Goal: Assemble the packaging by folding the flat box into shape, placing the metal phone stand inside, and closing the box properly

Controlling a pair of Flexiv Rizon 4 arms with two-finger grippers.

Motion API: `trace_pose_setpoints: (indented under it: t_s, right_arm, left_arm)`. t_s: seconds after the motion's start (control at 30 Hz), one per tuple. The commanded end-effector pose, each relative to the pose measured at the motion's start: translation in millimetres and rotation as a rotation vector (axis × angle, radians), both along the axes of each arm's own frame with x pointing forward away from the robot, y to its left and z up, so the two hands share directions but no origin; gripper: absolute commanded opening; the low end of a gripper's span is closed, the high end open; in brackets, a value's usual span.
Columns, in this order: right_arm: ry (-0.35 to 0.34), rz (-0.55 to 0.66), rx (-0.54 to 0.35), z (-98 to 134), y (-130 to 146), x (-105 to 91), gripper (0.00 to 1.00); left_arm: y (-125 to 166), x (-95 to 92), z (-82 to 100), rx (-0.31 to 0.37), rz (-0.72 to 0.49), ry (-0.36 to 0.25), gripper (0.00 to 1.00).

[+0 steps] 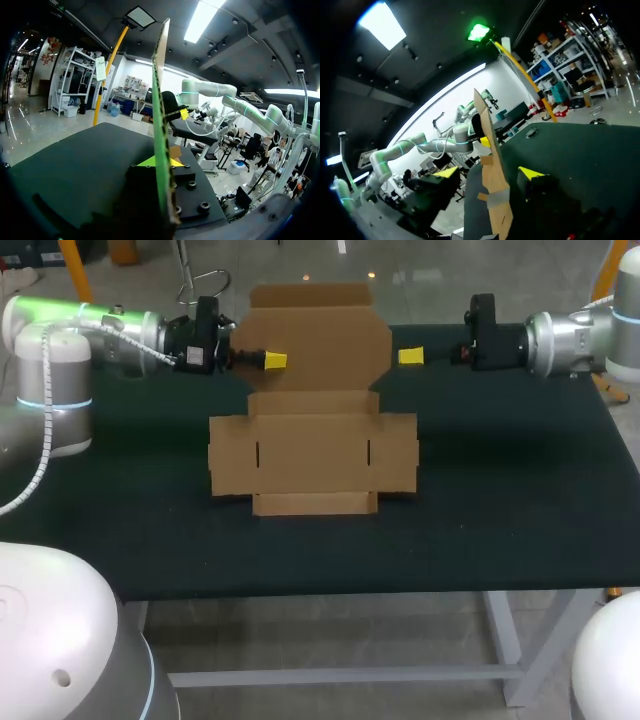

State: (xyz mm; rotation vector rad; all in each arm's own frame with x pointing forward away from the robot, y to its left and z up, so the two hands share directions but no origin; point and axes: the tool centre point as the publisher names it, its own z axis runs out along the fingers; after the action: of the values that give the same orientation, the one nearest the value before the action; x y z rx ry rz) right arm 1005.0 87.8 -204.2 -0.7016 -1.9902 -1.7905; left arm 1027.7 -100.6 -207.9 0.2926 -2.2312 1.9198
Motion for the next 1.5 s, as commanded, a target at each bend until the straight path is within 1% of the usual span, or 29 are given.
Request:
trace_pose_setpoints:
  t_s: [0.03, 0.07, 0.1, 0.2, 0.23, 0.27, 0.4, 0.6, 0.67, 0.73, 0.87, 1.33, 1.4, 1.47, 1.5]
  right_arm:
    - [-0.027, -0.117, -0.079, 19, -15, -40.4, 0.58]
    - [-0.035, -0.126, -0.086, 20, -19, -45.6, 0.5]
    - [-0.041, -0.132, -0.091, 21, -22, -50.8, 0.45]
    - [-0.059, -0.154, -0.105, 22, -31, -64.9, 0.22]
    - [-0.067, -0.159, -0.111, 22, -34, -69.6, 0.06]
    - [-0.076, -0.17, -0.119, 22, -37, -74.3, 0.0]
    - [-0.107, -0.181, -0.133, 22, -48, -91.9, 0.0]
    - [-0.158, -0.217, -0.186, 19, -60, -117.4, 0.0]
    - [-0.174, -0.248, -0.189, 18, -63, -125.9, 0.0]
    - [-0.172, -0.292, -0.192, 18, -66, -132.5, 0.0]
    - [-0.172, -0.292, -0.192, 18, -66, -132.5, 0.0]
    - [-0.172, -0.292, -0.192, 18, -66, -132.5, 0.0]
    - [-0.218, -0.288, -0.23, 21, -56, -125.0, 0.0]
    - [-0.257, -0.259, -0.234, 25, -46, -127.4, 0.0]
    - [-0.276, -0.256, -0.252, 26, -43, -128.4, 0.0]
  left_arm:
    - [-3, 5.3, 3.5, 0.0, 0.002, -0.01, 0.0]
    - [-4, 6.5, 5.1, 0.0, 0.003, -0.014, 0.0]
    - [-5, 7.8, 6.6, 0.002, 0.006, -0.02, 0.0]
    - [-7, 10.9, 11.0, 0.004, 0.008, -0.03, 0.0]
    - [-8, 11.8, 12.3, 0.007, 0.008, -0.033, 0.0]
    - [-9, 12.8, 13.5, 0.01, 0.008, -0.036, 0.0]
    - [-14, 15.5, 18.9, 0.024, 0.001, -0.047, 0.0]
    - [-20, 17.0, 24.9, 0.037, -0.006, -0.07, 0.0]
    - [-22, 17.1, 26.5, 0.04, -0.007, -0.075, 0.0]
    - [-23, 17.0, 27.7, 0.043, -0.007, -0.086, 0.0]
    - [-22, 16.9, 35.0, 0.048, -0.01, -0.099, 0.0]
    - [-22, 16.9, 35.0, 0.048, -0.01, -0.099, 0.0]
    - [-22, 16.9, 35.0, 0.048, -0.01, -0.099, 0.0]
    - [-22, 16.9, 35.0, 0.048, -0.01, -0.099, 0.0]
    - [-22, 16.1, 36.8, 0.046, -0.005, -0.099, 0.0]
